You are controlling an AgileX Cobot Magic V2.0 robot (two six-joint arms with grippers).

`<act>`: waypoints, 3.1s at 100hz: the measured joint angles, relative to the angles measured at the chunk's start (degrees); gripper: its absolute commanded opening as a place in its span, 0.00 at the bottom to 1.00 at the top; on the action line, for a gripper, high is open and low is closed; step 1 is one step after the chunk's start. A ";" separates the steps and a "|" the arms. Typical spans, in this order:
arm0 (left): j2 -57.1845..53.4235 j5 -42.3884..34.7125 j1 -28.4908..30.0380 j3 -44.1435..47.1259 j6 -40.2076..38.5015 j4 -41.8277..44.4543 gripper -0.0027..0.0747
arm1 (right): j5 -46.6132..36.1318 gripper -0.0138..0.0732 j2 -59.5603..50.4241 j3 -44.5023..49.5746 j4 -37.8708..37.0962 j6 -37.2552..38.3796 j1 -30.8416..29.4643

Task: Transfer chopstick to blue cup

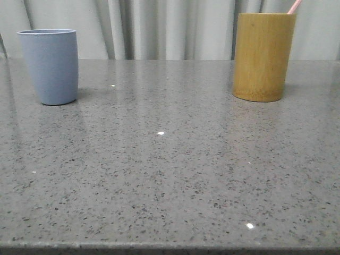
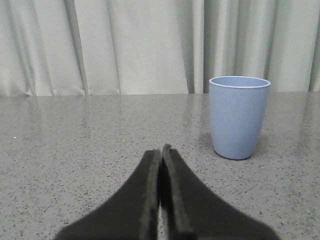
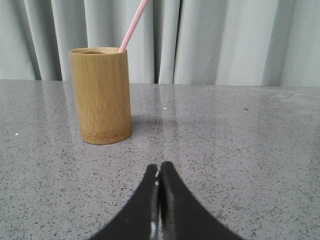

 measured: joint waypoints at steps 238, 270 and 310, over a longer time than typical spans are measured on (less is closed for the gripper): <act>41.12 48.78 0.00 -48.13 1.79 -9.99 0.22 | 45.37 0.39 31.28 -49.10 0.00 1.25 0.00; 41.12 47.57 0.00 -48.13 3.06 -10.20 0.91 | 45.14 0.89 31.28 -49.10 0.00 1.25 0.00; 50.22 41.97 0.00 -55.55 3.62 -15.26 0.86 | 43.26 0.89 31.28 -49.10 0.00 1.25 0.00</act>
